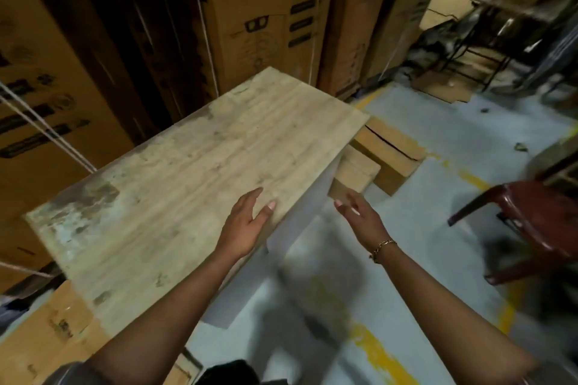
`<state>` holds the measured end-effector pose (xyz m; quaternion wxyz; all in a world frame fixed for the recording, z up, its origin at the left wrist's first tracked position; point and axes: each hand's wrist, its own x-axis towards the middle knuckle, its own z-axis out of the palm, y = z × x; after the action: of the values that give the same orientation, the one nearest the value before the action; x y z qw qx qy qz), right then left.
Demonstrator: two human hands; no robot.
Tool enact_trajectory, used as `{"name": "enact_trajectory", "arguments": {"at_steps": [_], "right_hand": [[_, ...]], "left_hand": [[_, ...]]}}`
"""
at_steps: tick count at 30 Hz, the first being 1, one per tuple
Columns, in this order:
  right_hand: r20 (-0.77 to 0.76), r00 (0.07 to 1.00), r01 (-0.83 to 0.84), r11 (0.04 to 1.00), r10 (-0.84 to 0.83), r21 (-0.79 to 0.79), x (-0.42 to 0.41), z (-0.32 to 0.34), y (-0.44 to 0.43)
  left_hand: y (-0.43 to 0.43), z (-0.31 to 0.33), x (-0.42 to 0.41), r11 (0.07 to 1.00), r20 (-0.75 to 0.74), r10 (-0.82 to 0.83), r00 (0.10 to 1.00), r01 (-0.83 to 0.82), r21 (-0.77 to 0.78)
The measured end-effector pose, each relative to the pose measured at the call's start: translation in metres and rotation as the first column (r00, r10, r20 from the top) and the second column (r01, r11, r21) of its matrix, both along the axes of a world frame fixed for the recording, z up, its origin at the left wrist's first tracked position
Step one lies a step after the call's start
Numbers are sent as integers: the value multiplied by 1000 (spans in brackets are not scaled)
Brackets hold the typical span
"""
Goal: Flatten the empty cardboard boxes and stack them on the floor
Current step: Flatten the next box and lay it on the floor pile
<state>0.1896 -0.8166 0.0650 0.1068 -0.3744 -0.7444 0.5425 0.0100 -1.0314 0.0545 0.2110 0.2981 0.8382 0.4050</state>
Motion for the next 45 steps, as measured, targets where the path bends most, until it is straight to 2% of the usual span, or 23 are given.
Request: {"name": "enact_trajectory", "arguments": {"at_steps": [6, 12, 18, 23, 27, 30, 34, 38, 45], "right_hand": [[69, 996, 64, 998, -63, -10, 5, -10, 118], [190, 981, 47, 998, -40, -33, -15, -32, 247], [276, 960, 55, 997, -36, -62, -32, -27, 372], [314, 949, 3, 998, 17, -62, -38, -33, 485], [325, 939, -80, 991, 112, -112, -45, -52, 581], [348, 911, -168, 970, 220, -175, -53, -69, 652], [352, 883, -222, 937, 310, -269, -74, -99, 733], [358, 845, -269, 895, 396, -355, -102, -129, 785], [432, 764, -287, 853, 479, -437, -162, -207, 838]], "left_hand": [[144, -8, 1, 992, 100, -128, 987, 129, -1], [298, -26, -31, 984, 185, -177, 967, 178, 9], [441, -22, -56, 965, 241, -244, 939, 259, -35], [543, -27, -65, 971, 264, -225, 938, 239, -23], [617, -53, -66, 990, 292, -121, 949, 137, -35], [665, -81, -58, 999, 342, 38, 939, -24, -47], [713, -119, -39, 958, 452, 284, 846, -265, -106], [742, -157, -22, 887, 510, 450, 733, -436, -155], [772, -220, -24, 787, 563, 600, 568, -545, -290]]}}
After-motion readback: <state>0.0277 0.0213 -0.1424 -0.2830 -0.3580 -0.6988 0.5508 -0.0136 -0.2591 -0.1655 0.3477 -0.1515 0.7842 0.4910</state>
